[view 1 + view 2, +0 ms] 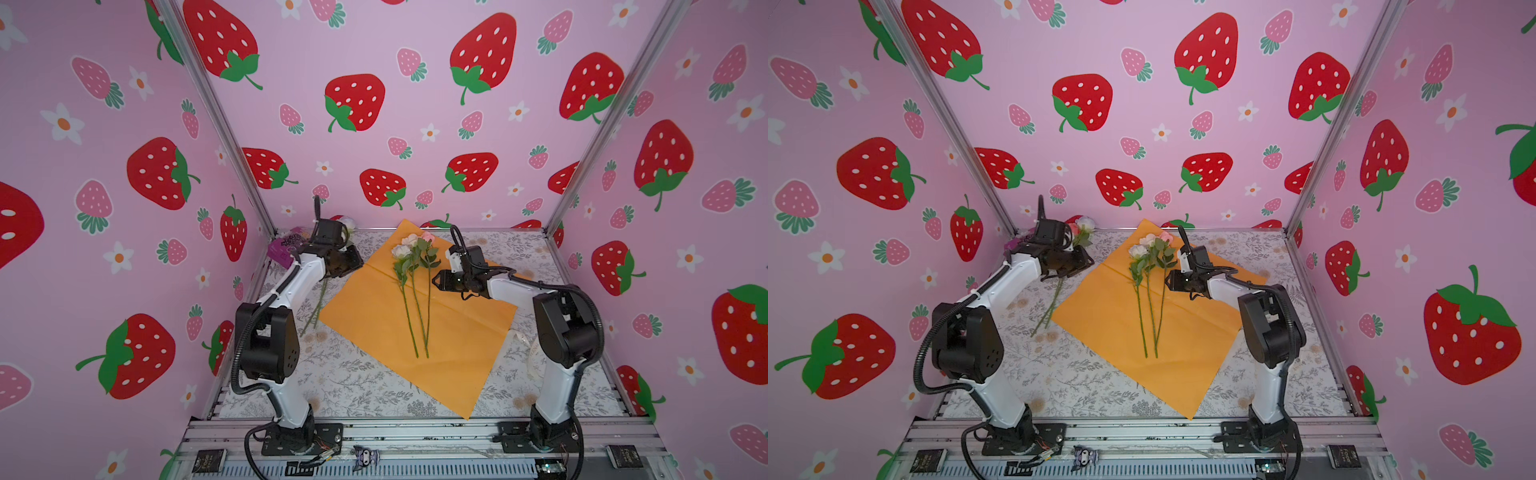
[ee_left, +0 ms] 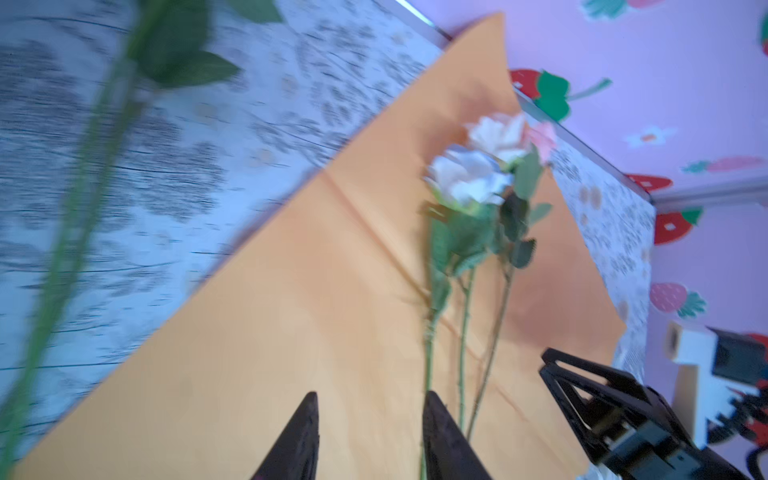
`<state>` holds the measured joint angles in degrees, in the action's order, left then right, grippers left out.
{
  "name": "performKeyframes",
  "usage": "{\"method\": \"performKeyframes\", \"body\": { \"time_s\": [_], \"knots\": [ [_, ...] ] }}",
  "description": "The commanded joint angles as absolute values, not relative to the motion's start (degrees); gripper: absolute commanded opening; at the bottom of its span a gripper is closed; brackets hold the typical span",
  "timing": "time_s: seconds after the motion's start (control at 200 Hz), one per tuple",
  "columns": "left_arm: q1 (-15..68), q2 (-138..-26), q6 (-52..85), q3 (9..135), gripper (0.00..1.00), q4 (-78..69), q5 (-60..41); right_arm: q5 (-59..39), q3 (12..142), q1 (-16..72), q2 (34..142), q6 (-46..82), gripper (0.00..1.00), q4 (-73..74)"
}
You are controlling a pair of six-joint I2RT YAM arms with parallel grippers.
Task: Tie the bouquet of fake flowers
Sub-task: 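Return the left gripper to the rose bunch and grasp another stem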
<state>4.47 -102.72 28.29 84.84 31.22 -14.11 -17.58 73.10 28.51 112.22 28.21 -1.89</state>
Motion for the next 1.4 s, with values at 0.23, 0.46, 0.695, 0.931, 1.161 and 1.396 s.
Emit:
{"method": "performKeyframes", "body": {
  "time_s": [0.23, 0.46, 0.695, 0.931, 1.161, 1.396],
  "knots": [
    [-3.7, -118.4, 11.3, 98.9, 0.45, 43.9, -9.2, -17.0, 76.5, 32.0, 111.3, 26.9, 0.47, -4.0],
    [-3.9, -129.2, 6.0, 113.3, 0.44, 49.0, -3.5, -19.8, 77.0, 32.5, 109.0, 26.2, 0.48, -5.4],
    [-4.1, -136.3, 2.2, 122.4, 0.35, 51.2, -7.5, -22.2, 74.8, 33.0, 106.6, 27.4, 0.49, -5.6],
    [-4.7, -141.0, -0.8, 128.1, 0.35, 52.1, -10.6, -22.8, 73.1, 33.0, 104.4, 26.6, 0.5, -8.2],
    [-4.8, -144.1, -1.4, 132.4, 0.25, 54.0, -11.9, -23.8, 70.1, 33.0, 103.4, 28.3, 0.51, -6.8],
    [-4.9, -141.8, -2.2, 131.6, 0.1, 54.2, -12.5, -23.9, 68.1, 33.0, 102.9, 29.5, 0.51, -5.9]
  ]
}}
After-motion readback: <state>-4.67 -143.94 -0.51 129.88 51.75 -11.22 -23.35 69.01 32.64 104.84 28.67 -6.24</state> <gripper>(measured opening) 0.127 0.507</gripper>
